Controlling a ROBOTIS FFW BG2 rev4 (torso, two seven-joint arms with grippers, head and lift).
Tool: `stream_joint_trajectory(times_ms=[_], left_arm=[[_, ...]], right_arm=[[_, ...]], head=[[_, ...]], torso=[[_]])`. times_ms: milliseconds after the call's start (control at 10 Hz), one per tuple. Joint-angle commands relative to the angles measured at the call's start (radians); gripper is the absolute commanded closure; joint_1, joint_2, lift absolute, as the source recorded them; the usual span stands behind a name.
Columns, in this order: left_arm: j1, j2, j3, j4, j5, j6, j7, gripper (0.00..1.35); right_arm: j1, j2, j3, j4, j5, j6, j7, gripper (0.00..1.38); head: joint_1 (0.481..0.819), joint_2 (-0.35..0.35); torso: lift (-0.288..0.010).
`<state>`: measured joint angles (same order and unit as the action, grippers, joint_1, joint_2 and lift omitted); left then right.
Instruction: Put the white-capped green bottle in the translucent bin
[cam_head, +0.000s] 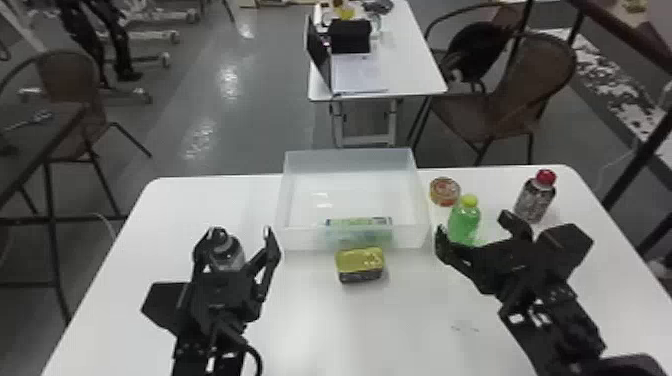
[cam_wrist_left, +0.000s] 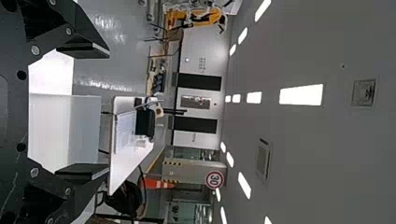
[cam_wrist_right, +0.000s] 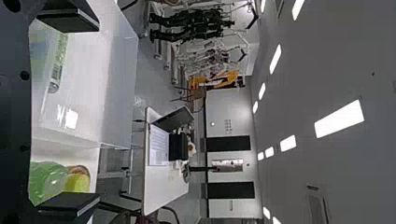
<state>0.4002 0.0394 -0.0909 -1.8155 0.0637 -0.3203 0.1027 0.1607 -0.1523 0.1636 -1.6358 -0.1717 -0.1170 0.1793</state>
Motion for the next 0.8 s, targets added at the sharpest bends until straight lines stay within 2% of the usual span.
stream_joint_trajectory(times_ms=[0, 200, 300, 500, 700], left_arm=[[0.015, -0.010, 0.011, -0.002, -0.010, -0.002, 0.000, 0.41], [0.040, -0.004, 0.014, -0.007, -0.016, -0.006, 0.000, 0.40], [0.055, -0.003, 0.014, -0.008, -0.027, -0.005, 0.009, 0.41], [0.065, -0.004, 0.010, -0.022, -0.081, 0.032, 0.012, 0.41], [0.091, 0.000, 0.011, -0.054, -0.093, 0.090, 0.012, 0.41]], right_arm=[[0.117, 0.000, -0.041, -0.145, 0.026, 0.080, -0.006, 0.03], [0.220, 0.003, -0.082, -0.249, 0.018, 0.108, -0.007, 0.05], [0.253, 0.007, -0.085, -0.260, 0.012, 0.111, -0.009, 0.05], [0.273, 0.034, -0.084, -0.246, 0.024, 0.108, -0.009, 0.07], [0.260, 0.043, -0.084, -0.234, 0.043, 0.096, -0.009, 0.07]], head=[[0.695, 0.080], [0.695, 0.067], [0.695, 0.064], [0.695, 0.058], [0.695, 0.057]], torso=[[-0.021], [-0.021], [-0.021], [-0.021], [-0.021]])
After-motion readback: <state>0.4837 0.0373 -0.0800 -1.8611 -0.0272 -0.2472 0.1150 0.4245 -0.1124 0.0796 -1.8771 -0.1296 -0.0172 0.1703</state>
